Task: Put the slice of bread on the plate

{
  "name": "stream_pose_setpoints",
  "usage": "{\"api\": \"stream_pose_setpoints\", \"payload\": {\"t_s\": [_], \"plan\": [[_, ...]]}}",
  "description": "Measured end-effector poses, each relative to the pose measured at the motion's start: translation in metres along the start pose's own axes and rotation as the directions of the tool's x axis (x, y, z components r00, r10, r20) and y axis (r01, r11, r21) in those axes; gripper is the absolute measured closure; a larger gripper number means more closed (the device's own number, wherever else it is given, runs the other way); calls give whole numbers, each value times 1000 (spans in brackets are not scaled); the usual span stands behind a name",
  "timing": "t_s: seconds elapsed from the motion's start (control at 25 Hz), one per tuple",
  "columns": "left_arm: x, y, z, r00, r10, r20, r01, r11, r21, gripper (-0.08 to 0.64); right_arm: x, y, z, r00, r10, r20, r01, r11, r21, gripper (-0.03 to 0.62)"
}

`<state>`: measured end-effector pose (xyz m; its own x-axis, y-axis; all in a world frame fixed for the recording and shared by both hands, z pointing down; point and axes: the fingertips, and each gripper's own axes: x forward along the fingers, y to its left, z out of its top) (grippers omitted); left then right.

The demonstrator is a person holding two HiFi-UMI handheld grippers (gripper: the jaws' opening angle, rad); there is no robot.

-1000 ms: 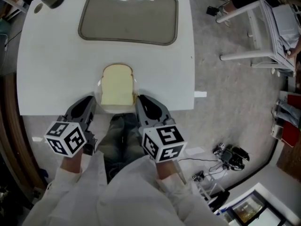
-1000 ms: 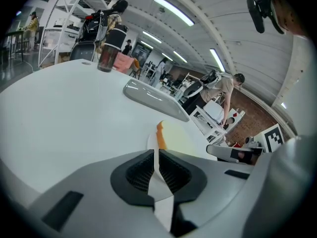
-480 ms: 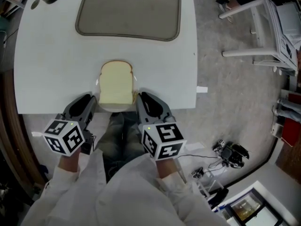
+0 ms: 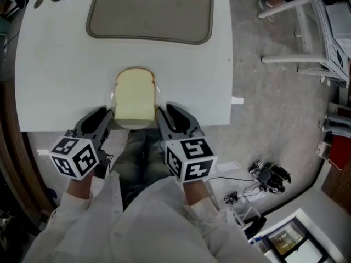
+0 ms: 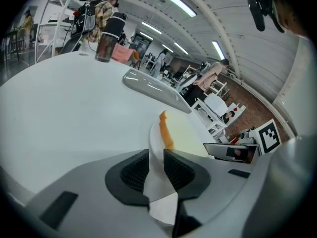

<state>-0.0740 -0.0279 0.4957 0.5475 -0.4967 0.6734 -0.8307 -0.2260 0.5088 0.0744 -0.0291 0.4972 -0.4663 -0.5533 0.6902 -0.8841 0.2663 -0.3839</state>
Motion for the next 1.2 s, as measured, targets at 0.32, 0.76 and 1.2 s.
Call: {"api": "stream_pose_setpoints", "payload": {"t_s": [0.32, 0.76, 1.2], "plan": [[1, 1, -2, 1000, -4, -7, 4, 1000, -19, 479, 4, 0, -3, 999, 13, -36, -13, 1000, -7, 508], [3, 2, -2, 1000, -11, -1, 11, 1000, -27, 479, 7, 0, -3, 998, 17, -64, -19, 1000, -25, 509], [5, 1, 1, 997, -54, -46, 52, 998, -46, 480, 8, 2, -4, 995, 57, -88, -54, 998, 31, 509]]}}
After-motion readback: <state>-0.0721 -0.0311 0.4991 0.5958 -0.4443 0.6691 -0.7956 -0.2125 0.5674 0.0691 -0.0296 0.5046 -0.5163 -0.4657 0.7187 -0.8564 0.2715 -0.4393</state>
